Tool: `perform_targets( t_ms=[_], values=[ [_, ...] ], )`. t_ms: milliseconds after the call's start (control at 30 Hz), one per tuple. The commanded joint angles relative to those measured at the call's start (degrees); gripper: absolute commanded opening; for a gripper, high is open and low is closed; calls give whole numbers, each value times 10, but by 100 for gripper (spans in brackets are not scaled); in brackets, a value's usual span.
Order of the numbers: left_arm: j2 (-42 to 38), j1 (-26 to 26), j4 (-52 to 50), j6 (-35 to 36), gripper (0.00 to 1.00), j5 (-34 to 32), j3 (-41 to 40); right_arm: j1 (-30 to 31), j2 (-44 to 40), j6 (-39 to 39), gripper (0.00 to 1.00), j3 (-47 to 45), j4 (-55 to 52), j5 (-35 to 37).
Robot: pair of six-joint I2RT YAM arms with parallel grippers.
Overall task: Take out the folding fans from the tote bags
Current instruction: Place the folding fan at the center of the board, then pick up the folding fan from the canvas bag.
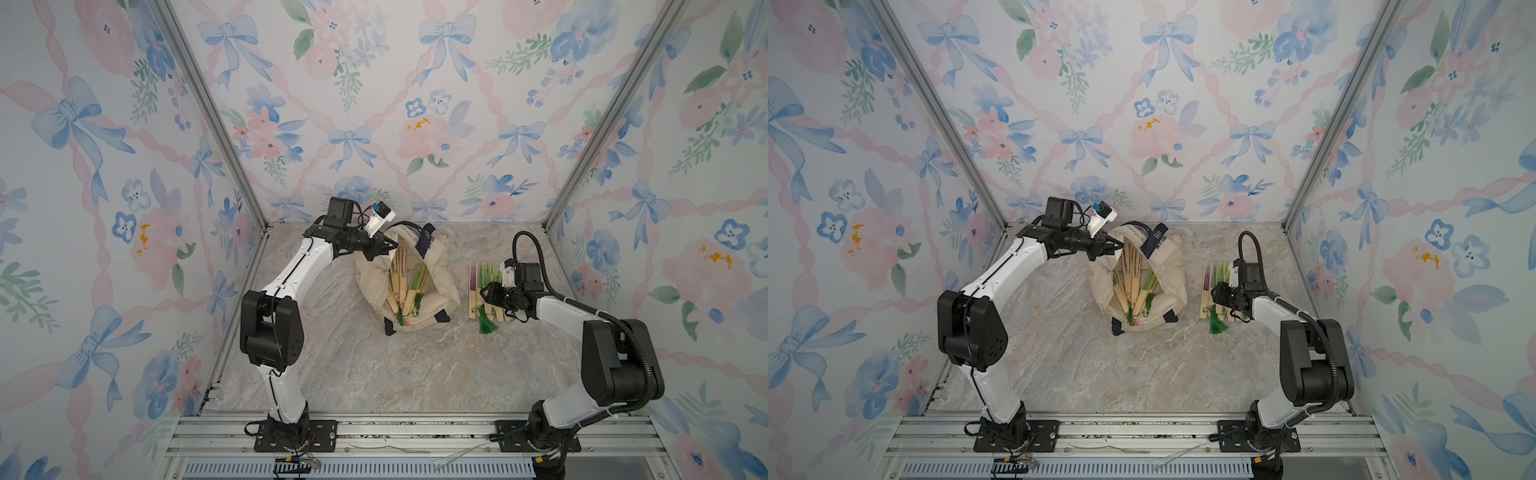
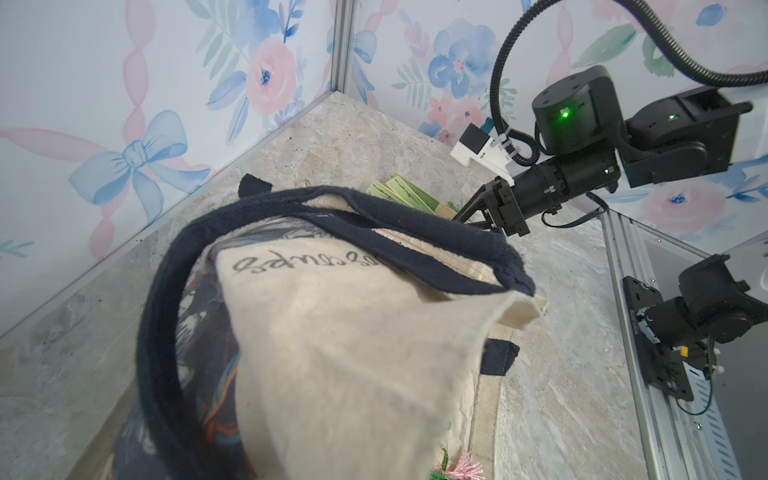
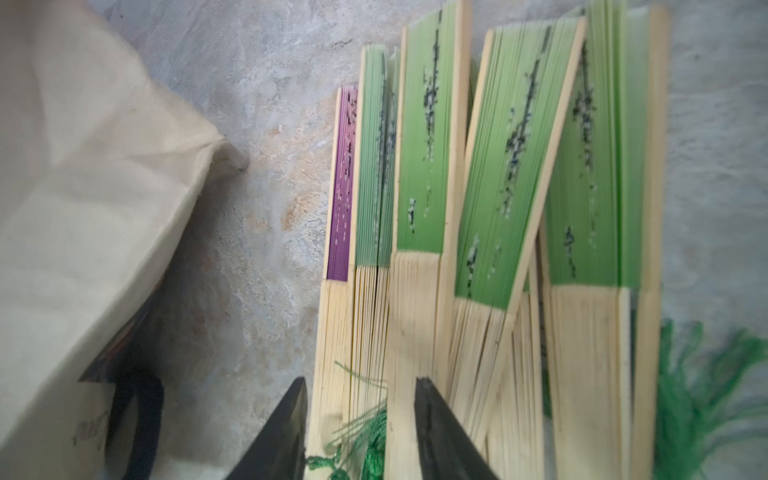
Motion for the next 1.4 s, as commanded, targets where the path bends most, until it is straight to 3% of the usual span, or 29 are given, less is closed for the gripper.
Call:
perform_targets(
  t_ms=[0,133,267,433,533,667,800,1000,1367],
  values=[
    [-42,-7,21,31,0,26,-14,-5,-29,-6,51,15,-48,12],
    [-49,-13,21,33,0,24,-44,-5,-104,-38,57,-6,-52,-6],
    [-50,-17,21,31,0,17,-60,-4,-217,-71,65,-49,-26,-82],
    [-45,-17,21,36,0,31,-54,10,-344,-29,70,-108,54,-196],
    [-39,-17,21,29,0,27,-41,63,-398,-1,73,-140,102,-202],
    [-28,-16,21,20,0,27,-23,195,-426,-26,74,-154,110,-117],
    [-19,-15,21,8,0,27,-9,326,-382,-49,74,-170,162,-15],
    [-11,-14,21,-9,0,26,0,436,-206,-65,71,-149,258,84],
    [-13,-14,21,-11,0,30,-3,466,79,-46,69,39,253,178]
  ],
)
